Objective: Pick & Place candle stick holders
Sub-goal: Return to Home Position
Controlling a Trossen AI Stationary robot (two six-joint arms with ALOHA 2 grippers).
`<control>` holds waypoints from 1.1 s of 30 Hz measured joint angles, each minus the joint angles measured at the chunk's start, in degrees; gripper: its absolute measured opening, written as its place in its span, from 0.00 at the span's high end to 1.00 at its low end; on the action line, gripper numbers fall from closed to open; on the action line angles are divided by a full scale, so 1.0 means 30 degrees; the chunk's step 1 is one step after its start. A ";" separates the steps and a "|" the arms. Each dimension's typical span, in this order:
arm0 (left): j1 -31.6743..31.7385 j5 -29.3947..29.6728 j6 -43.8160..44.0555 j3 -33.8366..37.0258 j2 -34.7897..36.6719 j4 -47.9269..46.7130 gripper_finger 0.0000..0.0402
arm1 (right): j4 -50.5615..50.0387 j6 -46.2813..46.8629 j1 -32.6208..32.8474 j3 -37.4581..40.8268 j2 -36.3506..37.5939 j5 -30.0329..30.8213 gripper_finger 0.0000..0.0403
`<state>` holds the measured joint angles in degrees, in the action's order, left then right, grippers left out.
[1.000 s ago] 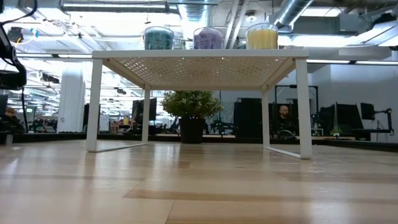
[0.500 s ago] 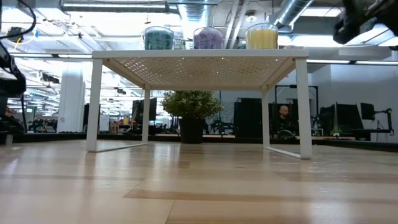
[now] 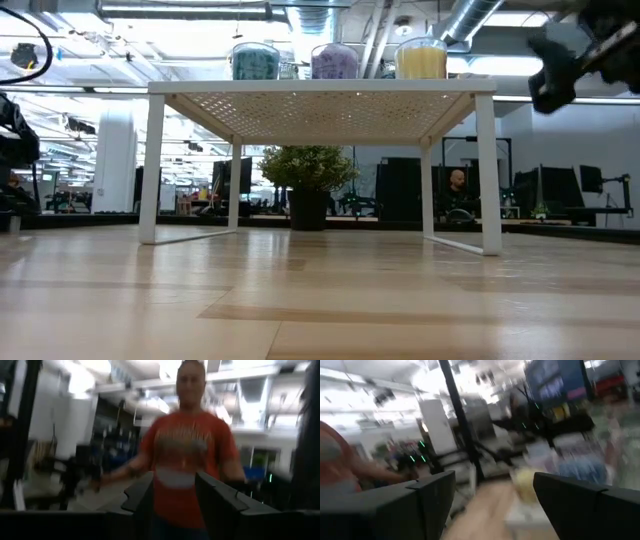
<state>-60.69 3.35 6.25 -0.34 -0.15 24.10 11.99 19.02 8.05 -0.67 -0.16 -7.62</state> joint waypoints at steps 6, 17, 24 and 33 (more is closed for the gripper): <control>0.0000 0.0169 -0.0019 0.0015 -0.0807 -0.2073 0.64 | -0.2306 -0.2772 -0.0115 0.0029 0.0000 0.0008 0.35; 0.0000 0.0155 -0.0005 0.0007 -0.2947 -0.2120 0.64 | -0.3453 -0.3372 -0.0115 0.0007 -0.0044 0.0124 0.35; 0.0000 0.0155 0.0068 0.0007 -0.3337 -0.2005 0.64 | -0.3439 -0.3329 -0.0115 0.0007 -0.0051 0.0087 0.35; 0.0000 0.0155 0.0068 0.0007 -0.3379 -0.1939 0.64 | -0.3439 -0.3329 -0.0115 0.0007 -0.0051 0.0073 0.35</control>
<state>-60.69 3.81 6.46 -0.32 -10.28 18.28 1.67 9.04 7.70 -0.64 -0.32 -7.40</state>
